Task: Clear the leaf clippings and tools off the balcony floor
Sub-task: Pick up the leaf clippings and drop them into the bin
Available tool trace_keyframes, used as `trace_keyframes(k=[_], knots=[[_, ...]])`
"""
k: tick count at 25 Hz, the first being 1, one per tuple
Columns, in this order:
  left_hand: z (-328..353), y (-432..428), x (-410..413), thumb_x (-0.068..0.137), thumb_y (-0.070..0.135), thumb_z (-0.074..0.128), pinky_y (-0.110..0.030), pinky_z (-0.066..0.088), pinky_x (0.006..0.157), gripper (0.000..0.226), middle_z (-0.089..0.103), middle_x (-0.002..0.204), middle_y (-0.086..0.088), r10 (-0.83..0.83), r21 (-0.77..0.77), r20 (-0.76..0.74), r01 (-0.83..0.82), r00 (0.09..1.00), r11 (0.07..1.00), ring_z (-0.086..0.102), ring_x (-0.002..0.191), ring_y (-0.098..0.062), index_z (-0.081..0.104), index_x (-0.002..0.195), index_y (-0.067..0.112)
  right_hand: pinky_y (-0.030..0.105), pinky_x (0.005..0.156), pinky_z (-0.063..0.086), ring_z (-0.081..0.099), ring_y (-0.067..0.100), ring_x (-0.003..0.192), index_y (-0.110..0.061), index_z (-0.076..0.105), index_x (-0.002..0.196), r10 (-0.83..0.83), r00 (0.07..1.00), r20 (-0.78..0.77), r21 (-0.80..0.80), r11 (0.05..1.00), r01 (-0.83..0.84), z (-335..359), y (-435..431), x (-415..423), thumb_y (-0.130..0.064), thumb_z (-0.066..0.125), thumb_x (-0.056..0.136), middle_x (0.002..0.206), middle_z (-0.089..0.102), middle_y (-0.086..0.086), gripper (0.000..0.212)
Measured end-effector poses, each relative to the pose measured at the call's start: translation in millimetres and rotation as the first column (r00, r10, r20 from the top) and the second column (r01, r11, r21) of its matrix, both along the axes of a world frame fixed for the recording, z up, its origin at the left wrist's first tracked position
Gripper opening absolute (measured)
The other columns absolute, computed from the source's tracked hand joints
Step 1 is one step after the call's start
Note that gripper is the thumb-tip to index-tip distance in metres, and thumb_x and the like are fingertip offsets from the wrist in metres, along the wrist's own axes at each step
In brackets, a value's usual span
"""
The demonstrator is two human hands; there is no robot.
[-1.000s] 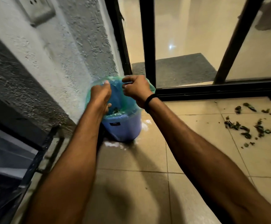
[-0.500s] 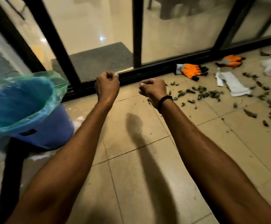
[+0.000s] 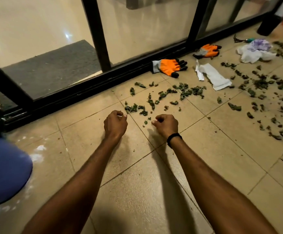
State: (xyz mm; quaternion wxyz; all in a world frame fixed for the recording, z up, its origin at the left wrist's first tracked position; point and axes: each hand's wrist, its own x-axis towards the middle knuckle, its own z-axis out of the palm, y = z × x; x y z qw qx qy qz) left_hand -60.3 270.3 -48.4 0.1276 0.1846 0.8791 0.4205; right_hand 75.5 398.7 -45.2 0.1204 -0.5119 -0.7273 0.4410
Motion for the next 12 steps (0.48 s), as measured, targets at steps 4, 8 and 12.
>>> trace_keyframes(k=[4,8,12], knots=[[-42,21,-19,0.094,0.038,0.064,-0.041,0.052,0.094,0.051,0.059,0.126,-0.017,-0.053,-0.106,-0.053,0.048,0.997,0.993,0.063,0.105,-0.031,0.054,0.138,0.015,0.030,0.091,0.049,0.059,0.024,0.107,-0.011,0.066,0.122,0.188,0.974,0.128,0.140,0.969,-0.206,-35,-6,-29,-0.030,0.080,0.078,0.118,0.063,0.011,0.050],[-65,38,-27,0.095,0.043,0.060,-0.043,0.047,0.100,0.064,0.041,0.135,-0.015,-0.056,-0.105,-0.097,0.046,0.994,0.993,0.049,0.117,-0.032,0.036,0.150,0.020,0.034,0.080,0.046,0.055,0.032,0.100,-0.012,0.069,0.107,0.297,0.935,0.194,0.345,0.872,-0.348,-62,-8,-51,-0.017,0.064,0.089,0.106,0.057,0.014,0.019],[-73,59,-36,0.094,0.055,0.055,-0.046,0.042,0.103,0.062,0.034,0.146,-0.013,-0.157,-0.198,-0.183,0.120,0.971,0.973,0.035,0.128,-0.031,0.035,0.148,0.032,0.028,0.072,0.038,0.057,0.028,0.092,-0.013,0.070,0.102,0.201,0.954,0.222,0.421,0.863,-0.279,-64,2,-59,-0.012,0.053,0.095,0.097,0.059,0.010,0.018]])
